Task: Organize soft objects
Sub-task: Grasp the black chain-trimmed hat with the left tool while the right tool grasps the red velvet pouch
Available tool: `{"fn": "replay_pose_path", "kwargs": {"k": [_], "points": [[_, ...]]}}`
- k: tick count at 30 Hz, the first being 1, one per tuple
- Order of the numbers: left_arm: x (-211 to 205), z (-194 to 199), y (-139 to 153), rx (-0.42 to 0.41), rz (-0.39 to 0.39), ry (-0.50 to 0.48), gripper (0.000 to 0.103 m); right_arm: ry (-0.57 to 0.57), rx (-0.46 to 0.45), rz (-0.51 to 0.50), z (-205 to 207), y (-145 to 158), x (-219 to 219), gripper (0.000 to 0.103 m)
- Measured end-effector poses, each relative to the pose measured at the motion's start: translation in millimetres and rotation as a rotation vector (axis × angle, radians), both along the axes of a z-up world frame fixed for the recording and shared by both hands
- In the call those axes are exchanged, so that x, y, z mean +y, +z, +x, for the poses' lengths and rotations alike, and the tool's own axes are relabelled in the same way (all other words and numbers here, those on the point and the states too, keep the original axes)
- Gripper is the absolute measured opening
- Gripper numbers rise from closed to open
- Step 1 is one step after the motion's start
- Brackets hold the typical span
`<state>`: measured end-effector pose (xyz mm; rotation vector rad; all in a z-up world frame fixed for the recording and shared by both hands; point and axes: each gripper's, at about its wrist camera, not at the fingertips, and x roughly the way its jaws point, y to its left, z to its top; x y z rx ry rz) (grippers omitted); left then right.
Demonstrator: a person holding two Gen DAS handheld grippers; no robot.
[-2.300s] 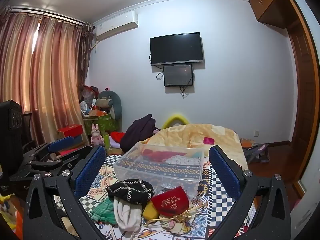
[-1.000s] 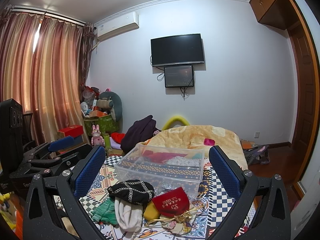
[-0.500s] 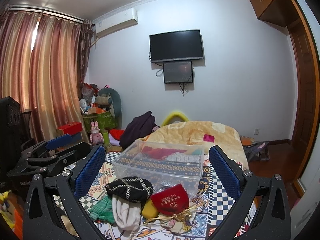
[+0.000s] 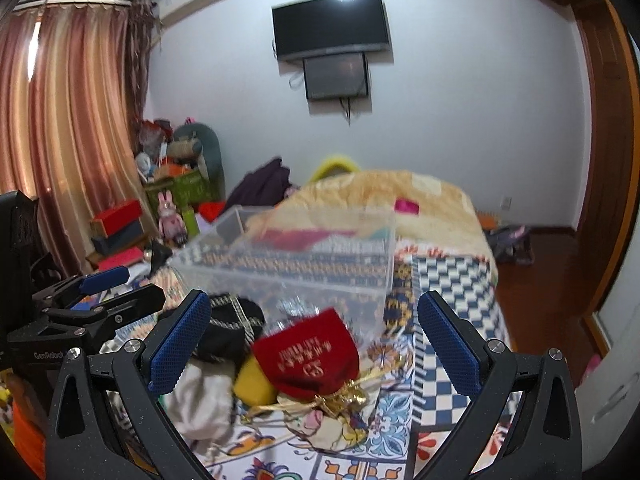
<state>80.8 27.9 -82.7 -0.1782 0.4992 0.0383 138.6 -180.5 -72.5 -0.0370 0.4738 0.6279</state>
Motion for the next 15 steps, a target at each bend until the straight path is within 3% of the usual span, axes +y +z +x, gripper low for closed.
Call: {"fn": "replay_pose_path", "kwargs": {"k": [5,10,15], "points": [[10.5,14.0,-20.6,0.101,-0.014,-0.006,0.086,0.004,0.086,-0.019,14.1,-19.6,-2.3,0.098],[22.5,17.3,-35.8,0.135,-0.067,-0.015,0.083,0.023,0.159,-0.036,21.6,-36.1,4.2,0.092],[24.2,23.9,-45.7,0.157,-0.086,-0.031,0.074,0.058,0.213,-0.050,27.1,-47.4,12.3,0.072]]}}
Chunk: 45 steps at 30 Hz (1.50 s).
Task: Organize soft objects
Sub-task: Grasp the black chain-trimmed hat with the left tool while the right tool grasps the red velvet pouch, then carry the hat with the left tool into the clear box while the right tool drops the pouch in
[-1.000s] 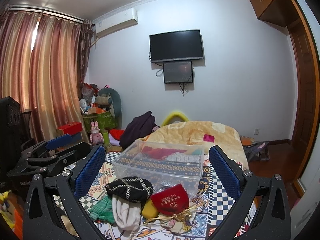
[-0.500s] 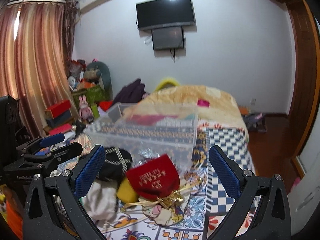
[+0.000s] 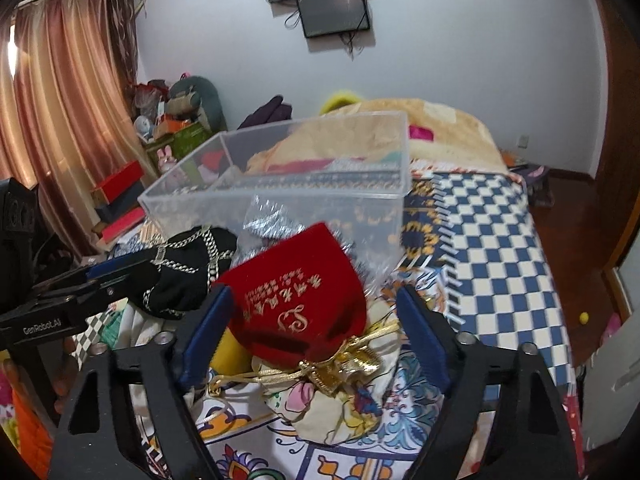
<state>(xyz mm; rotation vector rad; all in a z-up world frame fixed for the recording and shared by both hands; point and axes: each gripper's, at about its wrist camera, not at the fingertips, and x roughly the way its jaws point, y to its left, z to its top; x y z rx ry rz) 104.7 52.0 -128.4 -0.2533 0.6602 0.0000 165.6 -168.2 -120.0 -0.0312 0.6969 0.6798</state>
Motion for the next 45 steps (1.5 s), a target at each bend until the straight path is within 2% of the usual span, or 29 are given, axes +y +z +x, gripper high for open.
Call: {"fn": "replay_pose_path", "kwargs": {"k": [1,3,4,6,9,14,20,33,39,45], "points": [[1.1,0.3,-1.0,-0.001,0.020,-0.003,0.072,0.008,0.003,-0.004,0.5,-1.8,1.7,0.068],[-1.3,0.9,-3.2,-0.002,0.005,-0.009,0.063,0.022,0.004,-0.009,1.0,-3.2,4.3,0.056],[-0.2,1.5,-4.3,-0.001,0.009,-0.009,0.059,0.023,-0.001,-0.011,1.1,-4.4,4.3,0.055],[-2.5,0.7,-5.2,-0.004,-0.013,0.004,0.042,0.025,-0.013,-0.017,-1.2,-3.9,4.7,0.045],[-9.2,-3.7,-2.3,-0.031,-0.048,0.003,0.034,0.027,-0.024,-0.018,-1.7,-0.7,4.4,0.036],[-14.5,-13.2,5.7,-0.072,-0.059,-0.001,0.026,0.031,-0.037,0.003,-2.1,7.6,1.2,0.022],[-12.2,-25.0,20.5,-0.122,-0.063,0.014,0.022,0.031,-0.097,0.018,-9.5,22.2,0.6,0.012],[-5.8,-38.5,68.3,-0.217,-0.002,0.029,0.021,0.016,-0.235,0.075,-11.7,70.6,-10.7,0.012],[6.4,-18.7,87.5,-0.238,0.009,0.032,0.021,-0.012,-0.286,0.096,2.5,90.5,-10.7,0.012],[17.0,12.9,86.9,-0.203,0.028,0.043,0.021,-0.034,-0.339,0.093,18.0,104.8,2.4,0.012]]}}
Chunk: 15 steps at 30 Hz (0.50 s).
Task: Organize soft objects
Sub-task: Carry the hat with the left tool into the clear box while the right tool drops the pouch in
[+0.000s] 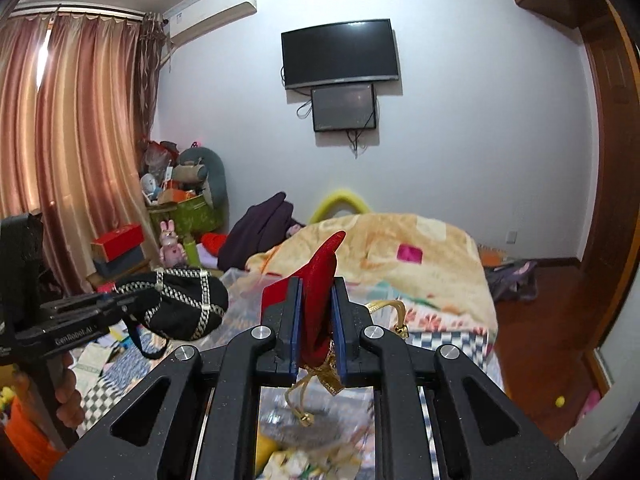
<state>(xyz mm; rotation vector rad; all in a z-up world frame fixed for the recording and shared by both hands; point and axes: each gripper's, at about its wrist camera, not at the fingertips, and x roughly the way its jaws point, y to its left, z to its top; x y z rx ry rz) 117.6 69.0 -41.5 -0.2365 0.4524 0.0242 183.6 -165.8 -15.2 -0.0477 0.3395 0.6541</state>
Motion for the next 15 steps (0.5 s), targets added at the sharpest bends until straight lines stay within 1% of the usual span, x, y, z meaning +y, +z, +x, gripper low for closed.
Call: {"fn": "replay_pose_path", "kwargs": {"k": [3,8,12,15], "points": [[4.0,17.7,-5.1,0.027,0.011,0.016,0.021,-0.026,-0.030,-0.013,6.6,1.0,9.6,0.012],[7.7,39.0,-15.4,0.068,0.010,0.018,0.021,-0.036,-0.019,-0.064,21.9,-9.2,27.2,0.012],[8.4,56.3,-21.4,0.099,0.008,0.011,0.021,-0.026,0.022,-0.114,36.2,-24.9,40.8,0.012],[7.6,67.5,-24.6,0.122,0.012,0.002,0.021,-0.010,0.070,-0.145,47.7,-37.3,47.6,0.012]]}}
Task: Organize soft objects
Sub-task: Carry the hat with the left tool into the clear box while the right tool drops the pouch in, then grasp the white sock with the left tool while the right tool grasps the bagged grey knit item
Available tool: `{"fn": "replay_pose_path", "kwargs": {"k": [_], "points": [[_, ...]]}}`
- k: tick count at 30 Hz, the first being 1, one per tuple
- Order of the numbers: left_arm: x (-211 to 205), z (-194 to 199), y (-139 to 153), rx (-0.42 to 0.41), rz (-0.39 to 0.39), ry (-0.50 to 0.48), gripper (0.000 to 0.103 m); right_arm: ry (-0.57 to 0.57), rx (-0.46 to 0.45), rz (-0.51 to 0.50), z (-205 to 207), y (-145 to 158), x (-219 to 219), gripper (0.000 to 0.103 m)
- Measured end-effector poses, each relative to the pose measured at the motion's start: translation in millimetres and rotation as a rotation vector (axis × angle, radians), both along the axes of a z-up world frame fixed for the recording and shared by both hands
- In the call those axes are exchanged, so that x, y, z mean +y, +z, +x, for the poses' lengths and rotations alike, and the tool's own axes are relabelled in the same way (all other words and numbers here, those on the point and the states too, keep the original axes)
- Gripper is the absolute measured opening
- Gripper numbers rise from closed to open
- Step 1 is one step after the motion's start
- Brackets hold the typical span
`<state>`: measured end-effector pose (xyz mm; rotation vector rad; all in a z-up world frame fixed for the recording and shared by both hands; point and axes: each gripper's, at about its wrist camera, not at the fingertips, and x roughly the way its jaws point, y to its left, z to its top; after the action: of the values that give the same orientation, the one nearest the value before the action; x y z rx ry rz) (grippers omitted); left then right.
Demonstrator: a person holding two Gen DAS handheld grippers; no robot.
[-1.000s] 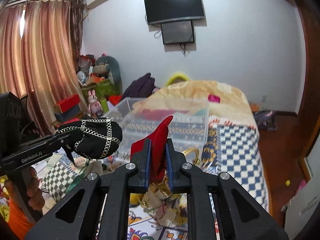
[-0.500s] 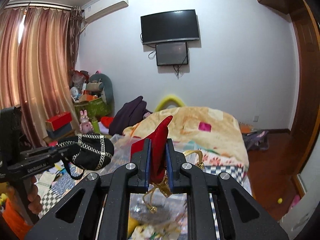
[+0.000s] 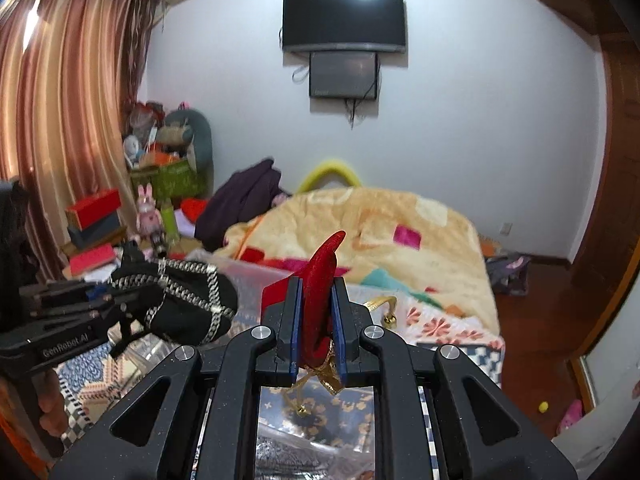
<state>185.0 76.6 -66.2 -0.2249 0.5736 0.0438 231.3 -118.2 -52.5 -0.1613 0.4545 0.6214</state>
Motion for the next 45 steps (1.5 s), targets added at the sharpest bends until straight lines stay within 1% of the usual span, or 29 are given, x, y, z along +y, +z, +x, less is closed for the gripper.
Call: {"fn": "replay_pose_path", "kwargs": {"k": [3,8,12,14,17,19,21,23,24,25,26,29,30,31,33,34,36,38,41,45], "points": [[-2.1,12.6,-5.3,0.035,0.009,-0.007,0.021,0.014,0.055,-0.028,8.8,-13.4,5.1,0.012],[-9.7,32.0,-19.1,0.102,0.040,-0.031,0.021,0.037,0.128,-0.078,21.1,-26.8,13.5,0.012],[-14.4,38.9,-30.7,0.147,0.028,-0.060,0.021,0.063,0.183,-0.133,24.2,-39.4,18.0,0.013],[-15.8,40.4,-35.0,0.162,0.024,-0.067,0.021,0.065,0.188,-0.156,25.8,-41.6,19.5,0.016],[-18.9,39.4,-38.0,0.172,0.041,-0.069,0.023,0.059,0.191,-0.179,25.5,-43.4,19.4,0.017],[-19.9,38.0,-37.4,0.173,0.046,-0.075,0.027,0.056,0.199,-0.176,26.6,-41.7,17.9,0.020],[-20.3,35.0,-35.9,0.172,0.044,-0.080,0.032,0.054,0.207,-0.166,27.6,-38.2,14.2,0.031],[-20.5,31.6,-33.4,0.170,0.042,-0.088,0.035,0.051,0.201,-0.148,27.5,-33.6,10.5,0.039],[-20.4,29.7,-31.8,0.166,0.044,-0.089,0.037,0.050,0.196,-0.138,26.7,-32.0,9.4,0.044],[-20.9,26.7,-29.6,0.158,0.049,-0.087,0.038,0.048,0.188,-0.128,24.7,-28.9,7.8,0.045],[-21.2,22.6,-26.9,0.148,0.057,-0.086,0.041,0.047,0.178,-0.122,22.2,-25.2,5.2,0.047],[-21.8,11.1,-17.5,0.113,0.065,-0.085,0.047,0.035,0.132,-0.128,14.0,-15.9,3.4,0.047],[-21.6,6.8,-13.7,0.101,0.064,-0.085,0.051,0.035,0.121,-0.126,11.2,-13.6,2.2,0.049],[-21.6,2.5,-9.3,0.088,0.068,-0.081,0.052,0.037,0.111,-0.118,7.5,-10.2,0.6,0.051],[-23.1,-6.3,-1.2,0.057,0.087,-0.074,0.056,0.041,0.090,-0.098,-0.3,-4.0,-4.2,0.060],[-24.8,-11.7,3.0,0.042,0.099,-0.073,0.057,0.040,0.080,-0.092,-2.3,-2.2,-5.4,0.061],[-28.4,-23.8,10.5,0.011,0.123,-0.077,0.063,0.044,0.061,-0.073,-10.5,2.4,-10.1,0.063],[-32.9,-35.3,14.6,-0.018,0.139,-0.080,0.069,0.047,0.054,-0.054,-15.8,5.7,-13.1,0.065],[-37.2,-51.7,18.0,-0.053,0.153,-0.083,0.076,0.043,0.041,-0.029,-24.9,7.8,-18.0,0.072],[-38.3,-66.7,14.5,-0.057,0.133,-0.102,0.080,0.037,0.030,-0.010,-35.2,5.6,-25.8,0.074]]}}
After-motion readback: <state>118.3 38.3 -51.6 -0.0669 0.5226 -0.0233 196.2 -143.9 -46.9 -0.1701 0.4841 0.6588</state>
